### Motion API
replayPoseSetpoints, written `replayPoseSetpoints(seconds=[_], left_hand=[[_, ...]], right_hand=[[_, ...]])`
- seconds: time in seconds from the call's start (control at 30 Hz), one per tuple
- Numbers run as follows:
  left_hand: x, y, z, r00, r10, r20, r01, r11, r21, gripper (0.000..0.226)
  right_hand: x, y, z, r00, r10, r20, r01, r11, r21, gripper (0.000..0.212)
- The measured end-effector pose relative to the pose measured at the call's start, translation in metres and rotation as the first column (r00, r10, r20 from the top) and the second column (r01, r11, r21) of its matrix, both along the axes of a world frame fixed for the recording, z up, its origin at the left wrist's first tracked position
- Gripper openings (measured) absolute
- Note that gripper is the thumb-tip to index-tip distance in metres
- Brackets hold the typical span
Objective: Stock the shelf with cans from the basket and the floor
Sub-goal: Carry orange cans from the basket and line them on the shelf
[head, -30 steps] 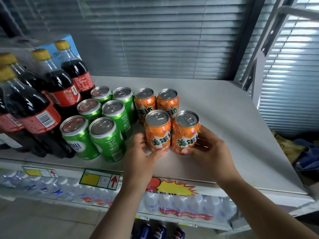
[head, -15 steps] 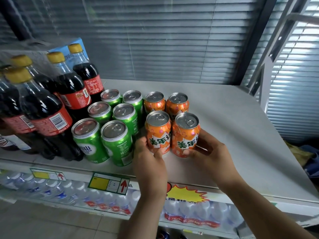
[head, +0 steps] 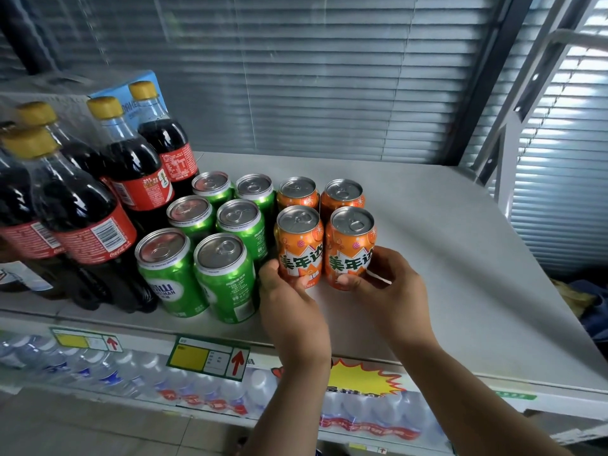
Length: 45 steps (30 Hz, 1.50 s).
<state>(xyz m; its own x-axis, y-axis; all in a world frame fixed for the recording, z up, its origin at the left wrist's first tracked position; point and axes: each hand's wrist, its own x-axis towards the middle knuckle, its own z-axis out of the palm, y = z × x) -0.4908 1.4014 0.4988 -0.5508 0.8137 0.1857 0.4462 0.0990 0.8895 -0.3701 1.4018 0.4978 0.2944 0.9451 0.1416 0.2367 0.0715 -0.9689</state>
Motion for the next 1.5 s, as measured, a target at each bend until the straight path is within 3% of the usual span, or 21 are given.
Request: replayPoseSetpoints(seconds=[0.33, 1.5], left_hand=[[0.011, 0.0, 0.01, 0.999, 0.044, -0.014, -0.044, 0.999, 0.001, 0.05], [0.015, 0.005, 0.011, 0.994, 0.06, 0.096, -0.063, 0.998, 0.024, 0.048]], right_hand=[[-0.009, 0.0, 0.0, 0.999, -0.054, 0.005, 0.054, 0.998, -0.014, 0.05], [-0.023, -0.001, 0.008, 0.992, -0.086, 0.097, 0.091, 0.994, -0.052, 0.058]])
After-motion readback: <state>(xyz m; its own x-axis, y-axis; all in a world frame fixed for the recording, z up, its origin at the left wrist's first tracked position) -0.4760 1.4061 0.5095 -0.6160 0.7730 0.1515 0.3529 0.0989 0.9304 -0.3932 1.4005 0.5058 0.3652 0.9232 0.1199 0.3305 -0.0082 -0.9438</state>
